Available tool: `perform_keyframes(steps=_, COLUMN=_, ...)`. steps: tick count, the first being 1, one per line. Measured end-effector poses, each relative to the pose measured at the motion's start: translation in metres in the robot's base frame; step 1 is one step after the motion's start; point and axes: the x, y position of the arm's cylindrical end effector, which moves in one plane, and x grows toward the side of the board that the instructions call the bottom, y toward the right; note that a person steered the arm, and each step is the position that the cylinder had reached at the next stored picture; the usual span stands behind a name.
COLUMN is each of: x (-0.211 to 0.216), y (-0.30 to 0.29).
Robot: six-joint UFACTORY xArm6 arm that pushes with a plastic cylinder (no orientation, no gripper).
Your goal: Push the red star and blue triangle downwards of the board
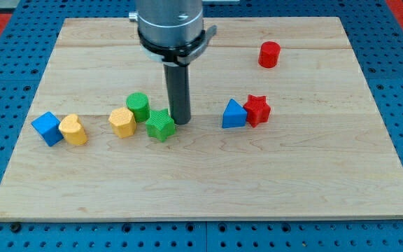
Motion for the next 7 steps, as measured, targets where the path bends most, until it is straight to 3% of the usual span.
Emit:
perform_keyframes(steps=1, x=-0.010, y=0.033)
perform_keyframes(steps=2, x=-0.057, y=0.043)
perform_keyframes(steps=3, x=-0.050, y=0.146)
perform_keyframes(steps=4, x=-0.022, y=0.142)
perform_keyframes(steps=5, x=-0.013, y=0.084)
perform_keyframes(steps=7, x=-0.024, y=0.076)
